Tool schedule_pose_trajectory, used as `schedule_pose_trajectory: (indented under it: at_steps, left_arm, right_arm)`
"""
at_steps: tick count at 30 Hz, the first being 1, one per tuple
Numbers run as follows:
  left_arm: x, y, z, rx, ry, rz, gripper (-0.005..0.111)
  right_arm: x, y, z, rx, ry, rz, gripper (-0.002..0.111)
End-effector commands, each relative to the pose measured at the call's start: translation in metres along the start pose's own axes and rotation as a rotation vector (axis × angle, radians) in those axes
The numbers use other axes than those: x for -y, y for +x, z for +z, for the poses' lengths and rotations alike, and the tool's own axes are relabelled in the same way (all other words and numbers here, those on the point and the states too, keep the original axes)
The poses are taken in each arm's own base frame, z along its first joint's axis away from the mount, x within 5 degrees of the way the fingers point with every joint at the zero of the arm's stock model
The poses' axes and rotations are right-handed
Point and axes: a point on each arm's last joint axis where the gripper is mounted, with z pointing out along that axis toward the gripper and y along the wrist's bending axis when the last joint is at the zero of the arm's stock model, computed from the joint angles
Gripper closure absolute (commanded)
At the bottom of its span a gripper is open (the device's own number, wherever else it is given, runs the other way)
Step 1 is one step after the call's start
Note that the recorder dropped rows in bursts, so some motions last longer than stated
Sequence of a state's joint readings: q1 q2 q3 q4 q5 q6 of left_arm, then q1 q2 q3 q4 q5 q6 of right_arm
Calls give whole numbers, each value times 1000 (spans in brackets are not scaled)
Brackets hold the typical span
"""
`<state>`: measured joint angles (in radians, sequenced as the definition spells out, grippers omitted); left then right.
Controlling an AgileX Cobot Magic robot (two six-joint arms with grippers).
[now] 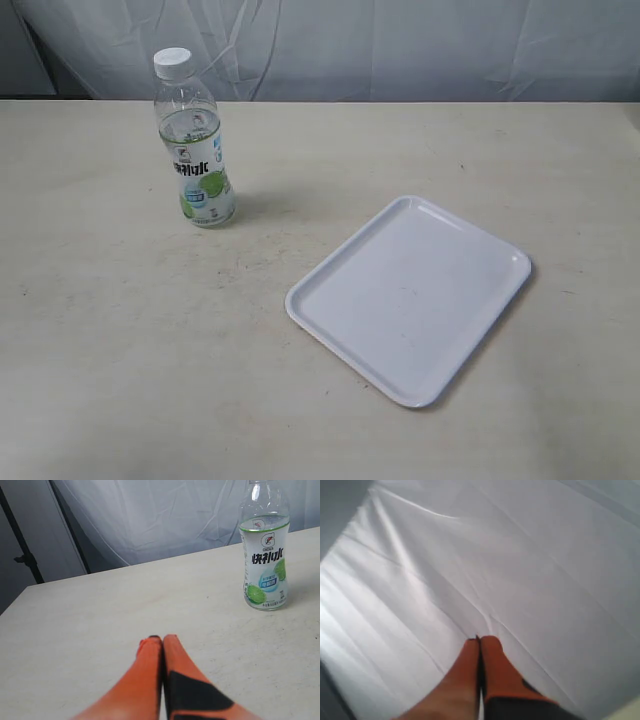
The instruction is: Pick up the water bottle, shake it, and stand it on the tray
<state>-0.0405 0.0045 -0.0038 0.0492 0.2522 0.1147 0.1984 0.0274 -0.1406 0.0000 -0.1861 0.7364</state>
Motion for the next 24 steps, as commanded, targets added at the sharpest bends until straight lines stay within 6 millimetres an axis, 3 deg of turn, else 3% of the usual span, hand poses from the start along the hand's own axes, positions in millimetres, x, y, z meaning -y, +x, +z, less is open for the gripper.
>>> schedule_pose_trajectory:
  at_steps: [1, 2, 4, 5, 6, 8, 9, 10, 11, 13, 16, 20, 24]
  left_arm:
    - [0, 0, 0, 14, -1, -5, 106]
    - [0, 0, 0, 14, -1, -5, 106]
    - [0, 0, 0, 14, -1, -5, 106]
    - [0, 0, 0, 14, -1, -5, 106]
    - [0, 0, 0, 14, -1, -3, 106]
    - [0, 0, 0, 14, -1, -3, 106]
    - [0, 0, 0, 14, -1, -3, 106]
    - [0, 0, 0, 14, -1, -3, 106]
    - [0, 0, 0, 14, -1, -3, 106]
    - [0, 0, 0, 14, -1, -3, 106]
    - [0, 0, 0, 14, -1, -3, 106]
    - [0, 0, 0, 14, -1, -3, 106]
    - [0, 0, 0, 14, -1, -3, 106]
  right_arm:
    - [-30, -14, 49, -139, -79, -272, 108]
    - [-29, -11, 63, -200, -49, -300, 108]
    - [-23, 8, 115, -395, 11, -420, 108]
    - [-15, 31, 154, -520, 25, -474, 108]
    - [-8, 52, 179, -614, 33, -506, 108]
    - [0, 86, 206, -752, 35, -564, 108]
    - [6, 128, 227, -896, 11, -655, 108]
    - [7, 145, 233, -941, -15, -691, 108]
    - [7, 196, 247, -1031, -135, -749, 108]
    - [5, 232, 255, -1051, -239, -707, 108]
    - [1, 262, 259, -1065, -312, -661, 106]
    - [-5, 286, 257, -1089, -361, -648, 95]
    - [-23, 299, 256, -1054, -481, -608, 75]
